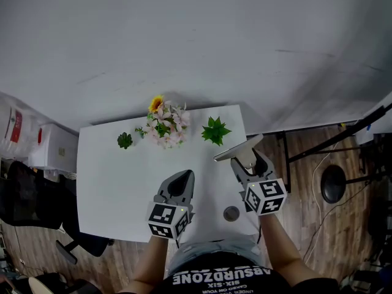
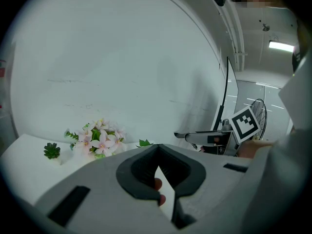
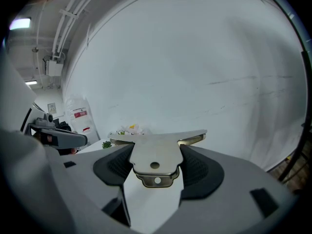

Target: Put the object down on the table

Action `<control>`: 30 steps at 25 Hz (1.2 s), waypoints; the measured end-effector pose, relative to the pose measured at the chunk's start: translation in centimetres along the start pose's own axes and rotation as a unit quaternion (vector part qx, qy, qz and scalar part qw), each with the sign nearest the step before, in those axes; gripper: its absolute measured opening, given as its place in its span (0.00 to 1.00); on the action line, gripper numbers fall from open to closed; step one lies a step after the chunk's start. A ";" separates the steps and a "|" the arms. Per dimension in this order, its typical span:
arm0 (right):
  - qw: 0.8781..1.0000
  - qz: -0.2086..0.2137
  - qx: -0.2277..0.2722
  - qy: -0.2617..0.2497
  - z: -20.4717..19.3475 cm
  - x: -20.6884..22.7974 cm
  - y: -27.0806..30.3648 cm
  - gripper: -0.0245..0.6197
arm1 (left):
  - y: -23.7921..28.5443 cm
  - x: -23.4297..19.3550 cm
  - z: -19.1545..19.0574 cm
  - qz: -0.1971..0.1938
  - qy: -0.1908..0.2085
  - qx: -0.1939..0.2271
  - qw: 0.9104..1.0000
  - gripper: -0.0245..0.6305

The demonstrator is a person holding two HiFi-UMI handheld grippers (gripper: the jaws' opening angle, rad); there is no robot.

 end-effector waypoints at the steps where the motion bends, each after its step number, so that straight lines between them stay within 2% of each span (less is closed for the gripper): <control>1: 1.000 0.000 -0.002 0.002 -0.2 0.1 0.1 0.48 | 0.1 0.0 0.0 0.000 0.001 0.000 1.000 0.04; 30: 0.997 -0.006 -0.073 0.002 -4.8 1.5 3.2 0.48 | 0.9 -0.9 -1.8 -0.005 -0.008 -0.026 1.000 0.04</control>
Point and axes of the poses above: the fingertips, and each gripper's own axes: y forward along the fingers, x to its right, z out of its top, the point moved 1 cm from there along -y, backward along the fingers, and after that the axes turned 2 degrees about -x, right-handed, at the moved point
